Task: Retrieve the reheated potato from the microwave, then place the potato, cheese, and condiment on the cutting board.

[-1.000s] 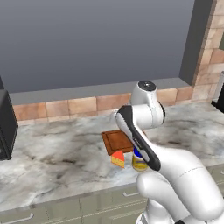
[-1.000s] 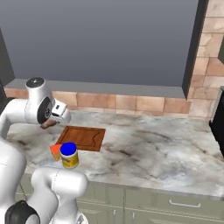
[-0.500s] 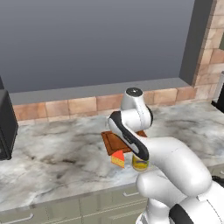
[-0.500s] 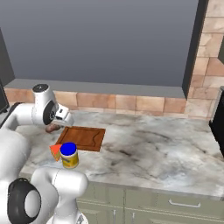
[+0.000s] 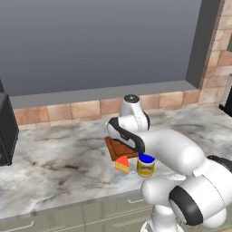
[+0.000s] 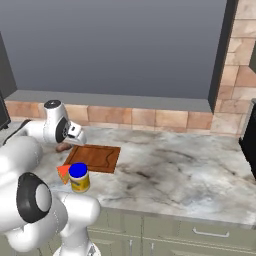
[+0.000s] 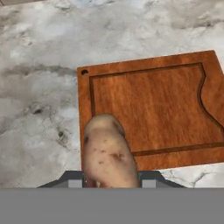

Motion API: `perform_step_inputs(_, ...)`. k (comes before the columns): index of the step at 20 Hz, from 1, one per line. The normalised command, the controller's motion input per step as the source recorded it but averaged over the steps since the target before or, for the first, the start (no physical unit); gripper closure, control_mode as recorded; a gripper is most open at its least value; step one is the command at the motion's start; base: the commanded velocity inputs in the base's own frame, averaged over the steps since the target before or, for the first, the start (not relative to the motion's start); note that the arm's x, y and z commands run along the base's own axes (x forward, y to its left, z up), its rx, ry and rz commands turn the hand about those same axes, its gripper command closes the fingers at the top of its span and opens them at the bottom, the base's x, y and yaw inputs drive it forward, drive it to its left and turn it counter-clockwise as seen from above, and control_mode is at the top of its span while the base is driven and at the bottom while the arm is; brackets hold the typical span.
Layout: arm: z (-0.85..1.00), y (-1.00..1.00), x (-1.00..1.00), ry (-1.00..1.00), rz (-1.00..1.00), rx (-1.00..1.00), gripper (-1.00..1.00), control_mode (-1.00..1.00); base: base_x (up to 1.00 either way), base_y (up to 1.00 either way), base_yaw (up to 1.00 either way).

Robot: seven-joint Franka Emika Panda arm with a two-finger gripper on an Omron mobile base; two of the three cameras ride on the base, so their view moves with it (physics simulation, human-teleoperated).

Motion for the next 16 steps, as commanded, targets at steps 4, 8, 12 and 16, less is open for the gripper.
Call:
perform_step_inputs(4, -0.35, 0.08, 0.32, 0.00, 0.00, 0.00, 1.00, -1.00, 0.00, 0.00, 0.00)
perform_step_inputs(8, -0.36, 0.00, 0.25, 0.00, 0.00, 0.00, 1.00, -1.00, 0.00, 0.00, 0.00)
perform_step_inputs(12, -0.32, 0.00, 0.15, 0.00, 0.00, 0.00, 1.00, -1.00, 0.00, 0.00, 0.00)
perform_step_inputs(16, -0.29, 0.00, 0.16, 0.01, 0.00, 0.00, 1.00, -1.00, 0.00, 0.00, 0.00)
